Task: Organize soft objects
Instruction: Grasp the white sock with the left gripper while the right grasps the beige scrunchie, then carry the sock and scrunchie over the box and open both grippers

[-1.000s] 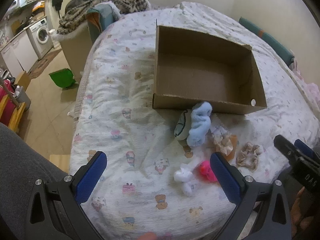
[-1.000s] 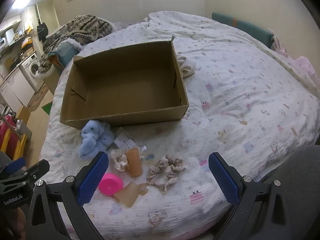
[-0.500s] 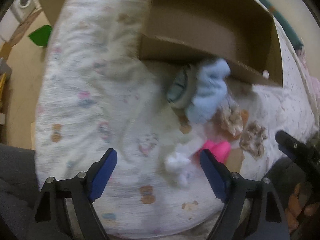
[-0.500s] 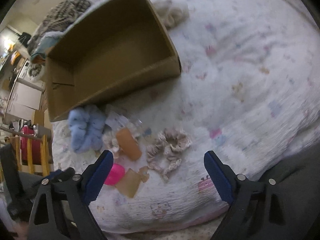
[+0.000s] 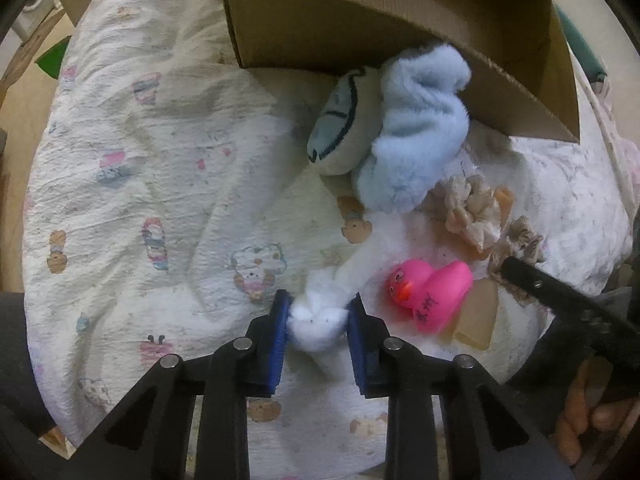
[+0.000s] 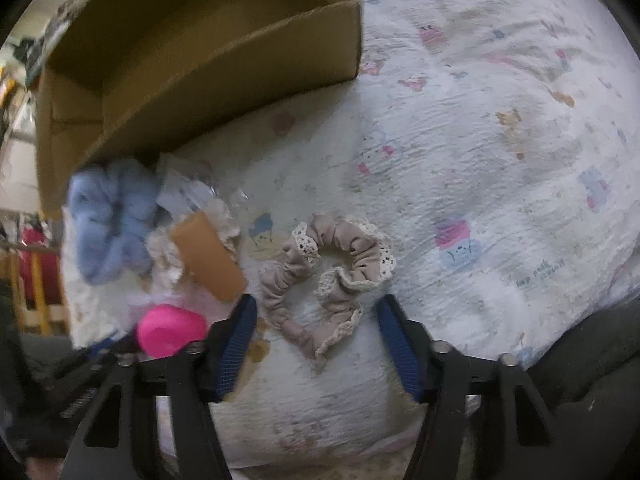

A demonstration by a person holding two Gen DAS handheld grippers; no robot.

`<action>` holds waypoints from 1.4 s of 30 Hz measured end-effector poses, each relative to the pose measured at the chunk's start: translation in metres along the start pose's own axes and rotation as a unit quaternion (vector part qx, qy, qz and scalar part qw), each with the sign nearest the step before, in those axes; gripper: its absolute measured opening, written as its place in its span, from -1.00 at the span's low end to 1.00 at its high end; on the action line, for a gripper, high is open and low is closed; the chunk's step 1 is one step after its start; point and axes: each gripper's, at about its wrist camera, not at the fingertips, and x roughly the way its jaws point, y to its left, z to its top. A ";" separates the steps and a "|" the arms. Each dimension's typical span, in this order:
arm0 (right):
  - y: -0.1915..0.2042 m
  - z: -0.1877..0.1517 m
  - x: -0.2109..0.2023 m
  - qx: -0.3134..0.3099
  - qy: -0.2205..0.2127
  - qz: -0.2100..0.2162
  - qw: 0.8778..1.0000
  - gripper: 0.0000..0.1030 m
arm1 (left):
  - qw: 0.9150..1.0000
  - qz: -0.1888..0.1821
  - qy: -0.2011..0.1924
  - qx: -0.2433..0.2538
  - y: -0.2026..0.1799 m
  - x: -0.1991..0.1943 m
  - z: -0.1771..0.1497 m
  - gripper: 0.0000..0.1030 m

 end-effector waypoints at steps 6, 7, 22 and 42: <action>0.004 -0.005 -0.005 -0.005 -0.018 0.020 1.000 -0.69 | 1.000 0.014 -0.025 -0.012 0.009 -0.025 -0.002 -0.53; 0.004 -0.005 -0.009 -0.004 -0.024 0.024 0.999 -0.71 | 0.999 0.017 -0.030 -0.016 0.014 -0.032 -0.004 -0.53; 0.025 -0.013 -0.098 -0.042 -0.214 0.073 0.973 -0.76 | 0.985 0.062 -0.158 -0.029 0.023 -0.117 -0.001 -0.54; 0.046 0.078 -0.127 -0.120 -0.286 0.086 0.947 -0.76 | 0.959 0.087 -0.265 0.055 -0.037 -0.154 0.103 -0.53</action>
